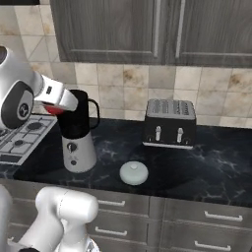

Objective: Grab the garlic and onion from the fridge, place them in the blender, close the lid, and turn on the blender to create a marinade.

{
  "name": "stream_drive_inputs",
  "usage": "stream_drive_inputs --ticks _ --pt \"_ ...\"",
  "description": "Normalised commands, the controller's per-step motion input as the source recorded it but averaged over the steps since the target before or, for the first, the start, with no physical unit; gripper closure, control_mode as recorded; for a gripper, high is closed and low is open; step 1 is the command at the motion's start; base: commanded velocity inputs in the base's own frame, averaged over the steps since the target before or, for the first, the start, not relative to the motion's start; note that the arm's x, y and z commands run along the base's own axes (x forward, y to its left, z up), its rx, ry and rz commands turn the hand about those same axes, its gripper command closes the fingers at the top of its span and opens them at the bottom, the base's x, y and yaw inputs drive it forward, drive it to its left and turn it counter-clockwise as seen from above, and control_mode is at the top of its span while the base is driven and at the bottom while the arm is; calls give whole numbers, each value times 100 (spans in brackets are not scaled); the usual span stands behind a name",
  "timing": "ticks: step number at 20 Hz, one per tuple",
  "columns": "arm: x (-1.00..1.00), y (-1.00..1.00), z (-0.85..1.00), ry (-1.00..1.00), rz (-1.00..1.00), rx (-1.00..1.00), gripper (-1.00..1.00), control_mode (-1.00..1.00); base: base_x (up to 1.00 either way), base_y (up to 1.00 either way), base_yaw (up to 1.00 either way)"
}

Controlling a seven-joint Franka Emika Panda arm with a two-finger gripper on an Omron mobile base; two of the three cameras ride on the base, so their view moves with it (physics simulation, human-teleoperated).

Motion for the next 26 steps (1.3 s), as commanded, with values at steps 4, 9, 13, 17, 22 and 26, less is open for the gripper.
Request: stream_drive_inputs --ticks 4,9,13,17,22,26 --pt "80 59 16 2 -2 0 100 -100 0 0 0" --pt "98 40 -24 11 0 0 100 -100 0 0 0" --pt "100 6 -53 11 0 0 100 -100 0 0 0" --pt "85 0 -72 18 0 0 100 -100 0 0 0" --pt "70 0 -73 12 0 0 100 -100 0 0 0" --pt "23 11 -56 1 0 -1 100 -100 0 0 0"
